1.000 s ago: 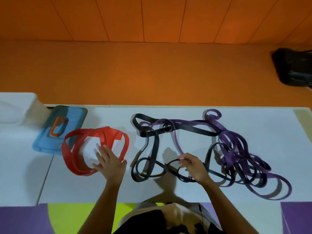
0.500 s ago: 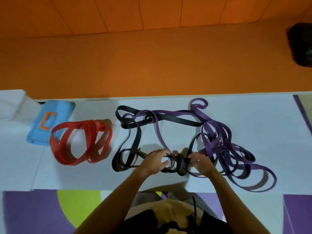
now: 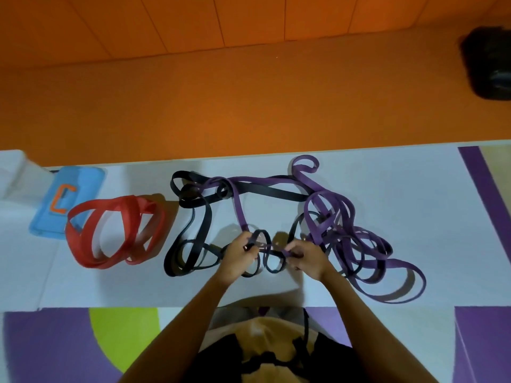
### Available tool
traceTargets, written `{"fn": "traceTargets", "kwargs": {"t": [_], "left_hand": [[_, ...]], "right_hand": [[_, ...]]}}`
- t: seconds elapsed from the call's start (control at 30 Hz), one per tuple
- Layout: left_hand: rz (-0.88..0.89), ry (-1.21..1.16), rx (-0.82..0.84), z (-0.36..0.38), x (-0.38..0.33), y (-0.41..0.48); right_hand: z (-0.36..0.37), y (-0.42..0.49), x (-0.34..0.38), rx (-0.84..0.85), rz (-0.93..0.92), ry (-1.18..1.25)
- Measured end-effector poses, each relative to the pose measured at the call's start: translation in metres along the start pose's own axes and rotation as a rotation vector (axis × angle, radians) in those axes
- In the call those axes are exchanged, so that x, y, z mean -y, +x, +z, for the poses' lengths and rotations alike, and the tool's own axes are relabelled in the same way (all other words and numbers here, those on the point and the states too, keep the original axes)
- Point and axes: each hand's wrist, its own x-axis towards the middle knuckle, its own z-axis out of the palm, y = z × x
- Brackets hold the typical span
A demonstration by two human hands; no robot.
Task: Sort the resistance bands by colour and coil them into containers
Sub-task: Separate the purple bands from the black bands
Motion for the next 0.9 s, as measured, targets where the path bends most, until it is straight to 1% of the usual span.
{"fn": "traceTargets", "kwargs": {"t": [0.07,0.13,0.2,0.27,0.33,0.4,0.5,0.57,0.67,0.73,0.8,0.9], "left_hand": [[0.024,-0.096,-0.027,-0.009,-0.002,0.001],[0.068,-0.080,-0.008,-0.016,-0.001,0.003],[0.076,-0.056,0.038,-0.019,0.000,0.004],[0.041,-0.108,0.060,-0.019,0.000,0.005],[0.051,-0.068,0.010,-0.022,0.003,0.005],[0.075,-0.042,-0.041,-0.027,0.006,0.006],[0.090,-0.153,-0.115,-0.041,0.005,0.006],[0.115,-0.171,-0.156,-0.049,-0.001,0.005],[0.170,-0.189,-0.180,-0.055,-0.012,0.003],[0.179,-0.223,-0.220,-0.058,-0.018,0.004],[0.167,-0.207,-0.279,-0.063,-0.021,0.005],[0.114,-0.161,-0.330,-0.074,-0.023,0.004]], "right_hand": [[0.003,0.002,0.011,-0.006,-0.035,0.097],[0.010,0.008,0.023,0.017,-0.101,0.139],[0.018,0.014,0.034,0.073,-0.165,0.116],[0.024,0.018,0.043,0.125,-0.203,0.061],[0.029,0.019,0.048,0.126,-0.231,0.023],[0.028,0.018,0.049,0.103,-0.233,-0.037],[0.015,0.019,0.039,0.056,-0.192,-0.282],[0.002,0.018,0.032,-0.037,-0.175,-0.396],[-0.017,0.015,0.021,-0.225,-0.196,-0.577],[-0.027,0.014,0.013,-0.294,-0.172,-0.729],[-0.040,0.011,0.007,-0.277,-0.115,-0.718],[-0.057,0.005,0.002,-0.223,-0.104,-0.580]]}}
